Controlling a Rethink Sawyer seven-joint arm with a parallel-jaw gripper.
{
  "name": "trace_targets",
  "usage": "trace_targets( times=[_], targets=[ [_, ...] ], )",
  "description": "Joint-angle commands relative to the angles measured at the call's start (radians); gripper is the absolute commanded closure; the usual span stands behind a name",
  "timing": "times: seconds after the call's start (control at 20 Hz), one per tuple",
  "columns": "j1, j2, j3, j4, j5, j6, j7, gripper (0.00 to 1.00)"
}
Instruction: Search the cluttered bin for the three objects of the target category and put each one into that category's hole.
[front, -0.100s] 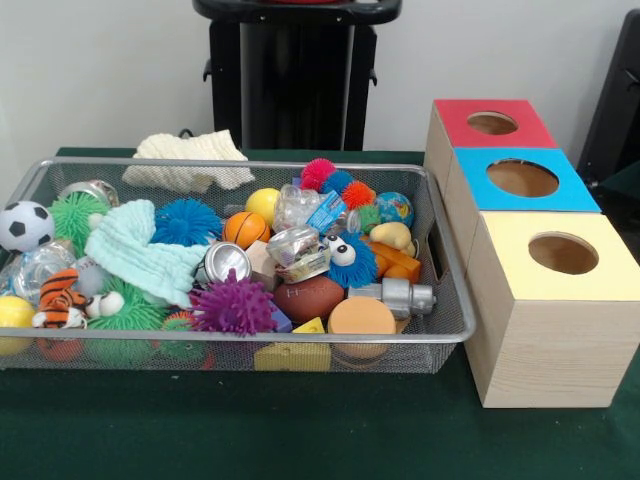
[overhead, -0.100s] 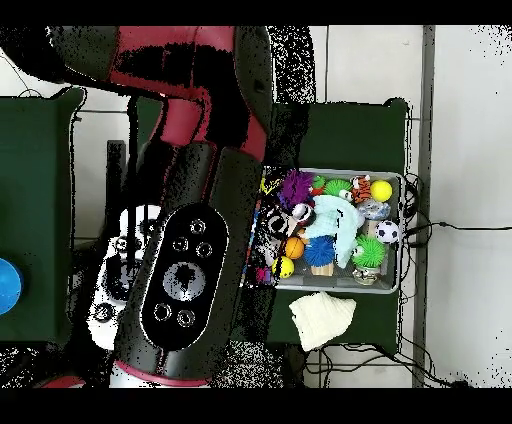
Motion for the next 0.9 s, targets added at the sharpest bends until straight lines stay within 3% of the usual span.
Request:
trace_targets(
  times=[0.05,0.4,0.55,0.75,0.9],
  targets=[
    [-0.039,0.003,0.161,0.042,-0.092,-0.051,-0.151,1.00],
    [-0.035,0.028,0.111,0.003,-0.119,0.148,0.000,1.00],
    [-0.025,0.021,0.130,0.045,-0.113,0.159,0.061,1.00],
    [-0.006,-0.029,0.214,0.194,-0.080,-0.016,0.082,1.00],
    [-0.004,-0.040,0.233,0.228,-0.076,-0.048,0.101,1.00]
  ],
)
